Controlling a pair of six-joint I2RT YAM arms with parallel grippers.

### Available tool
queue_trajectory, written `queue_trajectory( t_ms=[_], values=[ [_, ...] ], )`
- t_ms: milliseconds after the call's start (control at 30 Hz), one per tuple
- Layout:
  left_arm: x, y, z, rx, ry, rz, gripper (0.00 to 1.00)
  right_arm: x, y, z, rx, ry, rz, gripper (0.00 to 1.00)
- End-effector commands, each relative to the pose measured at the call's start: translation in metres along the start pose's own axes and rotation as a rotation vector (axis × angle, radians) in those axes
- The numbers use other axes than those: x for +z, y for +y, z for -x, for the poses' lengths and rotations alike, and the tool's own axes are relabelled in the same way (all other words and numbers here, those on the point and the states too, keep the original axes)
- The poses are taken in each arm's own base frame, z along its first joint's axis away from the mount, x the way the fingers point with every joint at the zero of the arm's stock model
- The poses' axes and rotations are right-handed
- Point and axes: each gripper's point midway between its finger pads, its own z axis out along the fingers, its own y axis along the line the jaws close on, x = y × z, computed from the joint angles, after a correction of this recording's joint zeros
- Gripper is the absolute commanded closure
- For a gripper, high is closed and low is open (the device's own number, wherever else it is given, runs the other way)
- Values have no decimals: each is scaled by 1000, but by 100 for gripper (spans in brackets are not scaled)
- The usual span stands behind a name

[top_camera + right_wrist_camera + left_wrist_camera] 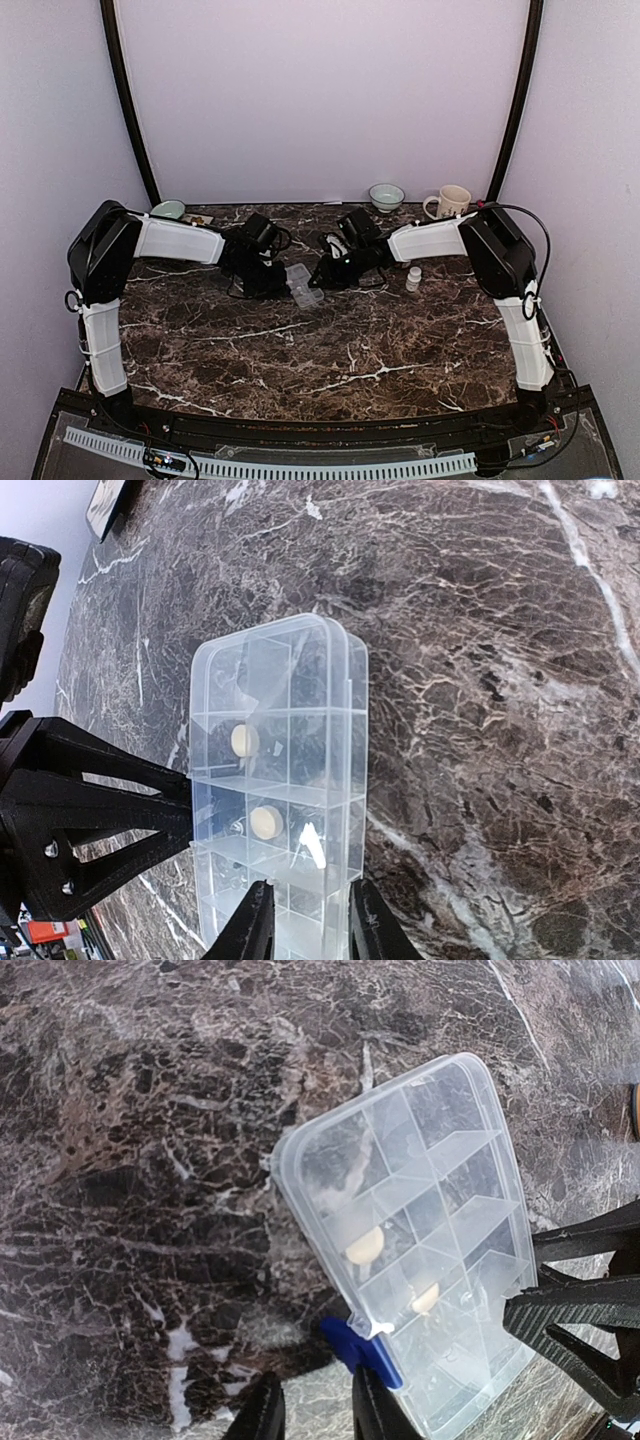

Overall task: Sort the pills into containers
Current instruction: Close the lid of the pill container.

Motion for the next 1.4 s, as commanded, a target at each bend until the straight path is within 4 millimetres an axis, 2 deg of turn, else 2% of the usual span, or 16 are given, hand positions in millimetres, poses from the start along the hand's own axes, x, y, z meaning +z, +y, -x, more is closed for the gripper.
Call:
queue_trajectory(
  t_ms=[0,167,300,433,700,1200,1367],
  values=[
    [13,29,-14,-8,27,116,75,11,8,-4,23,21,49,76],
    [11,37,-5,3,-20,165,75,12,6,-5,31,27,44,76],
    [12,43,3,37,-31,222,89,12,6,-5,35,26,45,76],
    [13,47,3,44,-23,248,96,14,7,-6,37,30,46,76],
    [22,37,1,48,9,211,100,15,6,-7,39,33,47,76],
    [33,13,-20,54,86,118,100,17,19,-5,74,37,106,77],
    [33,9,-20,43,90,107,100,18,20,-6,77,38,107,77]
  ],
)
